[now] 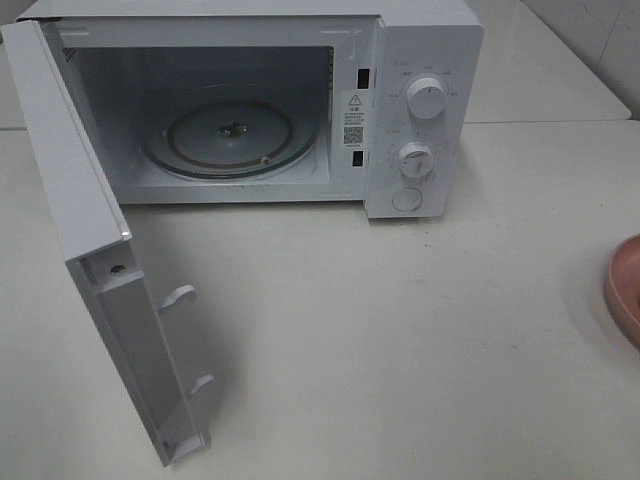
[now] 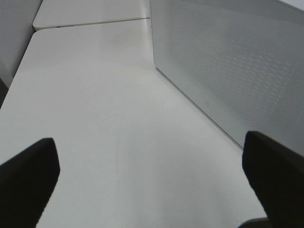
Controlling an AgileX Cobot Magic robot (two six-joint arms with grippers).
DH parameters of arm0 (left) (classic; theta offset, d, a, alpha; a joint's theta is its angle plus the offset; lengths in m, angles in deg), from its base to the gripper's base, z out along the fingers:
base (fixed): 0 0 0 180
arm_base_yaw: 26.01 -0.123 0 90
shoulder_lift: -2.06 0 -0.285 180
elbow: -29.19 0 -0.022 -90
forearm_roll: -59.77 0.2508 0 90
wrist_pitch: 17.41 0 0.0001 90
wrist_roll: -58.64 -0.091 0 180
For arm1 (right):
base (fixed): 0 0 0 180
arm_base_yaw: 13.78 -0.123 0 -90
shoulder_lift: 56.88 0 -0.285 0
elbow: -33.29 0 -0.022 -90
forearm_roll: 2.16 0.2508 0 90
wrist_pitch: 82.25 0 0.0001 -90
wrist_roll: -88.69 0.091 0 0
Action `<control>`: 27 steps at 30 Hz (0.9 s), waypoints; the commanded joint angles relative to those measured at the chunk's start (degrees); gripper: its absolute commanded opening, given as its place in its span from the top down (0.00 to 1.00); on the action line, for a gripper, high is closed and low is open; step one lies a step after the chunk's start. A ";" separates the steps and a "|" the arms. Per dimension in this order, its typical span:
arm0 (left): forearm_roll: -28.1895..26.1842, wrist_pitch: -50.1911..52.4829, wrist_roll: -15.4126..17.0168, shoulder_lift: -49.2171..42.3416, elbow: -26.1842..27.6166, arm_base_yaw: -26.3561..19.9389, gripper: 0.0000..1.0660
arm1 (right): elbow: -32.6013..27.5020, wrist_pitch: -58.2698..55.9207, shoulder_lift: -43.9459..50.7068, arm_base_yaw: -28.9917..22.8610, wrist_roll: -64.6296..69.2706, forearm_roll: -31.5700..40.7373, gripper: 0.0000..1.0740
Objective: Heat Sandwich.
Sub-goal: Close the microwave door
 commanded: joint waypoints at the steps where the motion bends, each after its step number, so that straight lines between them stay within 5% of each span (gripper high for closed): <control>1: -0.11 0.57 0.23 -1.26 -0.06 -0.29 0.05 | 0.23 -1.83 7.16 -0.23 3.15 -4.47 0.28; 13: -0.11 0.57 0.23 -1.26 -0.06 -0.29 0.05 | -0.06 -1.32 18.96 -0.17 4.47 -9.91 0.29; 27: -0.06 0.57 0.23 -1.20 -0.06 -0.29 0.05 | -6.99 3.55 26.70 -0.17 4.30 -10.89 0.29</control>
